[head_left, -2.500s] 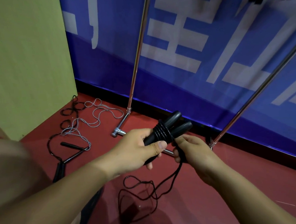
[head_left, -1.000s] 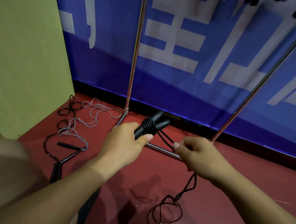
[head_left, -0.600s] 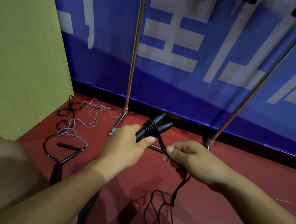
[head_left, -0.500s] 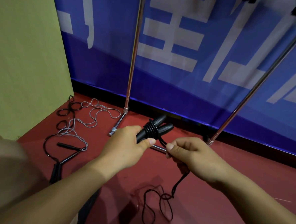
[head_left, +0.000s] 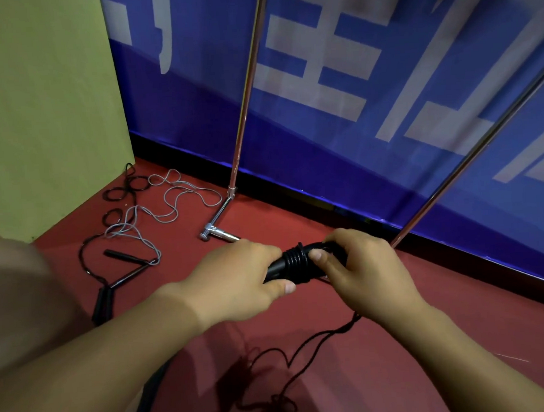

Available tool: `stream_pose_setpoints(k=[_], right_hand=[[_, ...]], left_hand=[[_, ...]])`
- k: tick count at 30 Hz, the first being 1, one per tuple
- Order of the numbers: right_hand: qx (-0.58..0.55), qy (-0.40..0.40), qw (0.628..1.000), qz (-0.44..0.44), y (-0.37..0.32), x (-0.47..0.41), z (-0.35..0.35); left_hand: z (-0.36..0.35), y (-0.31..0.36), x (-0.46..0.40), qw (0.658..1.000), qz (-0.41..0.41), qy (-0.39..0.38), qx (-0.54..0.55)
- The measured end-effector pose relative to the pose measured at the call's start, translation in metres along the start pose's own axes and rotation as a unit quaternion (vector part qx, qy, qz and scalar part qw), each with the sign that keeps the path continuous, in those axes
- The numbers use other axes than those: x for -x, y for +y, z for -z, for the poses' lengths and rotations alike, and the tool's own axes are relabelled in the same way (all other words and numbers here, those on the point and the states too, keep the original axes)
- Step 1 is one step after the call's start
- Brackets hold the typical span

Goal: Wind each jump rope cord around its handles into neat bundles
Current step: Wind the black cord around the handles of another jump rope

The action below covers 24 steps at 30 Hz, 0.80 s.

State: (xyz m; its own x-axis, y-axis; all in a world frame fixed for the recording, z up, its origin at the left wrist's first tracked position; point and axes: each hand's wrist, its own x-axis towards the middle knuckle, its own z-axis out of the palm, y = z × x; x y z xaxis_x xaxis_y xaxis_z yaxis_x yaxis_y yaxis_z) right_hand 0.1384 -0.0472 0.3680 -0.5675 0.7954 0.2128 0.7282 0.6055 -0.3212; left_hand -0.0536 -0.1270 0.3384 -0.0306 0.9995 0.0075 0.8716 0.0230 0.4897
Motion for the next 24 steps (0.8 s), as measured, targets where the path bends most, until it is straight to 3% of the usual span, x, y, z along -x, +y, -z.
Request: stream_pose_setpoints(k=[3,9,13,17,24], right_hand=[[0.017,0.022,1.0,0.0,0.004,-0.002,0.004],[-0.063,0.0,0.997,0.035,0.005,-0.003,0.005],[-0.162,-0.048,0.985,-0.02,0.003,-0.004,0.01],[-0.376,-0.144,0.914,-0.048,0.01,-0.008,0.018],[-0.574,-0.263,0.773,-0.06,0.024,-0.007,0.008]], left_hand=[[0.002,0.002,0.005,1.0,0.0,0.006,-0.024],[0.008,0.008,0.01,0.999,-0.022,-0.029,-0.033],[0.007,0.008,0.01,0.997,-0.033,-0.065,0.015],[0.006,0.011,0.011,0.986,-0.057,-0.105,0.117],[0.012,0.021,0.018,0.933,-0.079,-0.193,0.295]])
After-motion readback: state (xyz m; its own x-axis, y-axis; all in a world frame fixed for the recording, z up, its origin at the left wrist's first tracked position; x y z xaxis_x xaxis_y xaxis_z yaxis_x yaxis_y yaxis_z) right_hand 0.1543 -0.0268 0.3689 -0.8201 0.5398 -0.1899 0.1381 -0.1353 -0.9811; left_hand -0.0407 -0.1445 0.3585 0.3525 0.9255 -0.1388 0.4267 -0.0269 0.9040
